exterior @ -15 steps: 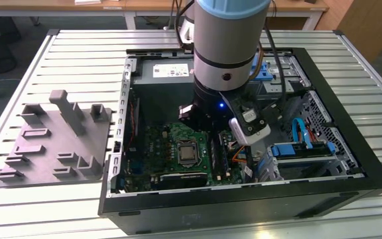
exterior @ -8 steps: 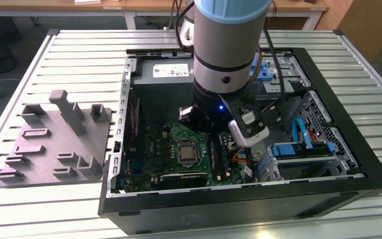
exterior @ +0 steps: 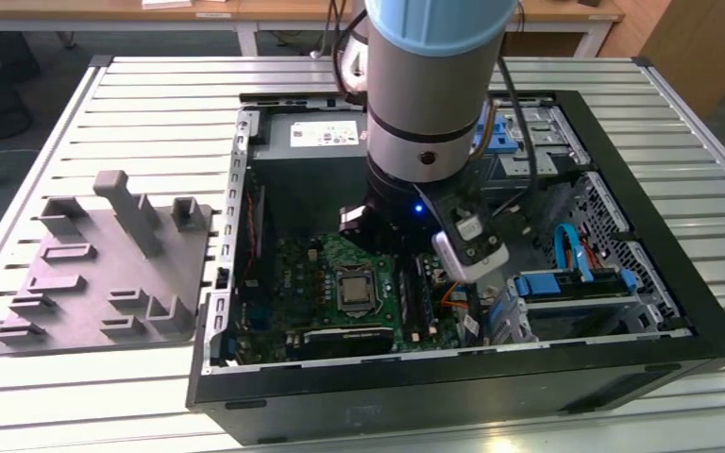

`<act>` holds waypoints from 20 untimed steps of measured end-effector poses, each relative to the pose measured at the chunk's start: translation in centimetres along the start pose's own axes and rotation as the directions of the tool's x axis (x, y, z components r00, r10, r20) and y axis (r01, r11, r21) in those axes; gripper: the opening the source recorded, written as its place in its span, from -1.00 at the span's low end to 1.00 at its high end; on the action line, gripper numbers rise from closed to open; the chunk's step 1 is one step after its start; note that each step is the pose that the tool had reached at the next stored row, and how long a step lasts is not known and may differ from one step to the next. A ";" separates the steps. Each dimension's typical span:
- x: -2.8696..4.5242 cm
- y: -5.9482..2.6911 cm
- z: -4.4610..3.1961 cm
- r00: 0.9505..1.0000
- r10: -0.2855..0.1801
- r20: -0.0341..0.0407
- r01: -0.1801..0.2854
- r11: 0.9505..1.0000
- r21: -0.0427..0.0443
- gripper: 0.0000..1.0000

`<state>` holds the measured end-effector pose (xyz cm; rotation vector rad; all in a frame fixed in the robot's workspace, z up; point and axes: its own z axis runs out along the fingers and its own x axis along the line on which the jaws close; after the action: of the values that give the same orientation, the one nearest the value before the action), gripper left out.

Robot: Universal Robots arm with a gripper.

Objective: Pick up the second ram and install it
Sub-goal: 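Insert the second ram into the second slot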

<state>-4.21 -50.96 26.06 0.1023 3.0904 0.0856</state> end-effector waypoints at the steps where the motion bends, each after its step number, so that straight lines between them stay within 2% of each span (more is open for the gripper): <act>1: 0.00 0.00 0.07 1.000 0.000 0.000 0.000 1.000 0.000 -0.72; 13: 0.07 -0.09 1.48 1.000 -0.001 0.000 0.001 1.000 0.000 -0.72; 18: 0.08 -0.10 1.77 0.998 -0.055 -0.003 0.055 0.998 -0.003 -0.72; 20: 0.04 -0.06 1.91 0.998 -0.059 -0.003 0.059 0.998 -0.003 -0.72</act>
<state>-4.15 -50.91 24.15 0.0112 3.0937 0.0876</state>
